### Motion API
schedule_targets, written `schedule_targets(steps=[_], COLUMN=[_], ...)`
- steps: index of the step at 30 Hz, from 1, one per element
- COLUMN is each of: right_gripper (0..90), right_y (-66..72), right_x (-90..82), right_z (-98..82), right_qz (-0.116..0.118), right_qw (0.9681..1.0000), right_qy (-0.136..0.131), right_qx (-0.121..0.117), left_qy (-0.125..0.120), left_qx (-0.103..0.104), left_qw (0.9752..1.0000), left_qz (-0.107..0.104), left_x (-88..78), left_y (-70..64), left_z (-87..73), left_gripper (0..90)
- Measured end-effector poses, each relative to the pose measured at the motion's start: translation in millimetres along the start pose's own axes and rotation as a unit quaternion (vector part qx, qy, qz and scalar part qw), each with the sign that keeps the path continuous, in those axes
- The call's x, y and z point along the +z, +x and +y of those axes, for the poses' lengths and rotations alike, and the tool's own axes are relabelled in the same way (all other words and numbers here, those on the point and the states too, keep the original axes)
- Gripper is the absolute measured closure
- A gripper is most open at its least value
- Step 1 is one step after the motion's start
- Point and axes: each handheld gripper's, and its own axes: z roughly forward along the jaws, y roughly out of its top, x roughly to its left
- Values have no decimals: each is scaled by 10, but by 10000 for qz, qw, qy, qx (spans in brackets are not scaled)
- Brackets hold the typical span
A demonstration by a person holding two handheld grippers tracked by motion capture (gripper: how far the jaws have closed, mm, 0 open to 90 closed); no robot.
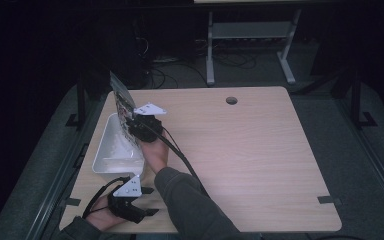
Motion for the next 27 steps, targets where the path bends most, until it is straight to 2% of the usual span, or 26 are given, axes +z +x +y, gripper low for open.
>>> schedule_targets(steps=[5, 11, 16, 21, 24, 27], right_gripper=[732, 734, 733, 719, 624, 575], right_y=[-24, 18, 29, -5, -23, -51], right_x=[-22, -43, -48, -49, -50, -61], right_z=[-20, -42, -60, -51, -36, -21], right_qz=[-64, -182, -258, -193, -110, -38], right_qw=[9994, 9981, 9979, 9986, 9989, 9990], right_qy=[254, 327, 322, 326, 325, 364], right_qx=[-225, -487, -507, -361, -309, -259], left_qy=[15, 41, 33, 30, 26, 30], left_qx=[-1, 16, 16, 11, 6, 9], left_qw=[10000, 10000, 10000, 10000, 10000, 10000], left_qz=[11, 23, 26, 20, 16, 15], left_x=[6, 13, 11, 14, 14, 14], left_y=[2, -2, 1, 1, 6, 7], left_z=[-2, 0, -1, -1, -2, -3], left_gripper=[321, 321, 321, 321, 321, 321])
